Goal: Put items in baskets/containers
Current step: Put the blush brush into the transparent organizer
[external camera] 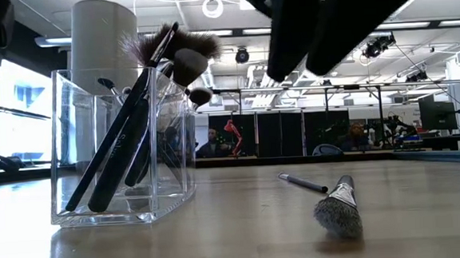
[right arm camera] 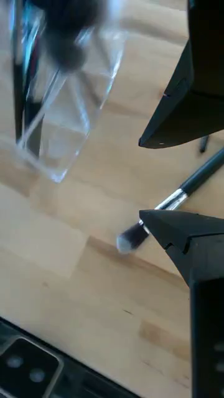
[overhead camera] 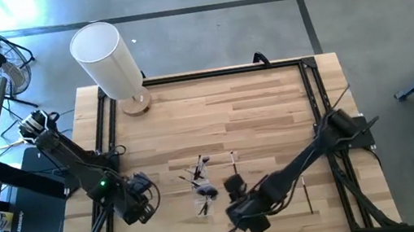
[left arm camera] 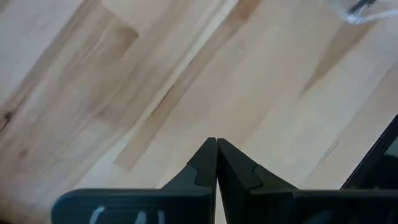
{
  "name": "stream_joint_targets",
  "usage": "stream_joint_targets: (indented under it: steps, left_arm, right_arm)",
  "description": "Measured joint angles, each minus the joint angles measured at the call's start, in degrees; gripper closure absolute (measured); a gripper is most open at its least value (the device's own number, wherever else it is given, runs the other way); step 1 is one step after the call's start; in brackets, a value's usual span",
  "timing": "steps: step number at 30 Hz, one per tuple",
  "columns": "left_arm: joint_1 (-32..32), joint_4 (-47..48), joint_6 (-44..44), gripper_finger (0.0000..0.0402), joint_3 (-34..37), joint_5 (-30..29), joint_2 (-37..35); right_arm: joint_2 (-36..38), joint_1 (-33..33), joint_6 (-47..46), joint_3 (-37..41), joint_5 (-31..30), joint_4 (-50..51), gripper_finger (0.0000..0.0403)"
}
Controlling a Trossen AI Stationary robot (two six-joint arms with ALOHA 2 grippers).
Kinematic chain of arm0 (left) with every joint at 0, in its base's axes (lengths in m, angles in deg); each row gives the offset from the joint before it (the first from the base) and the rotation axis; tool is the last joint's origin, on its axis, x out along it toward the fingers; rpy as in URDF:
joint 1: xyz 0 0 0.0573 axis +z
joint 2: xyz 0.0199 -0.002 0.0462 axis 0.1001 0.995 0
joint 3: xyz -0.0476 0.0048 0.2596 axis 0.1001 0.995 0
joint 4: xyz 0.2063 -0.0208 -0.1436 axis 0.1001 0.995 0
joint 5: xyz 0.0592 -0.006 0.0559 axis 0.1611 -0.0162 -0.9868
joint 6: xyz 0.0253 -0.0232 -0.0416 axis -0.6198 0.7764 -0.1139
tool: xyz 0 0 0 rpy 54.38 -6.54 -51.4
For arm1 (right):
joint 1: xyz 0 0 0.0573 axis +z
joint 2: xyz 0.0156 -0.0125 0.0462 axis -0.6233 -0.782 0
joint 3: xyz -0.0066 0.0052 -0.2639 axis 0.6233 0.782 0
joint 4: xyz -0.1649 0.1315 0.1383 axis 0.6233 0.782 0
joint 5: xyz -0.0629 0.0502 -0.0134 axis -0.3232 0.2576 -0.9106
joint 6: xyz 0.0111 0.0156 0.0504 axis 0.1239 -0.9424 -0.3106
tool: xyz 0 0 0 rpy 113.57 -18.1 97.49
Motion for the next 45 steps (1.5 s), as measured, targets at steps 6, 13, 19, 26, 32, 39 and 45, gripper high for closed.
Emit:
stream_joint_targets:
  steps: [6,13,19,26,32,39,45]
  left_arm:
    - [-0.02,-0.21,-3.57,0.0399,1.53,1.91,0.01]
    - [0.00,-0.47,-4.72,0.0401,2.10,2.39,0.01]
    - [-0.01,-0.74,-8.28,0.0401,2.10,4.77,0.01]
    - [-0.01,-0.73,-11.44,0.0401,2.10,4.84,0.01]
    - [-0.01,-0.81,-13.18,0.0401,2.10,4.70,0.01]
    - [0.00,-1.17,-14.36,0.0401,2.10,4.65,0.01]
    - [-0.01,-4.40,-17.60,0.0401,2.10,4.55,0.01]
  right_arm:
    - [-7.82,-0.06,8.82,-7.95,6.18,5.82,0.0238]
    - [-13.12,-0.16,13.28,-9.45,6.48,7.07,0.0249]
    - [-15.26,-0.65,10.32,-8.27,8.86,6.57,0.0296]
    - [-14.74,-0.03,-9.07,-8.19,10.78,7.01,0.0385]
    - [-11.18,1.15,-25.17,-7.53,6.22,13.07,0.0397]
    - [-2.53,2.02,-37.55,-7.79,-8.09,20.89,0.0402]
    - [5.63,2.12,-42.91,-7.83,-23.77,18.98,0.0403]
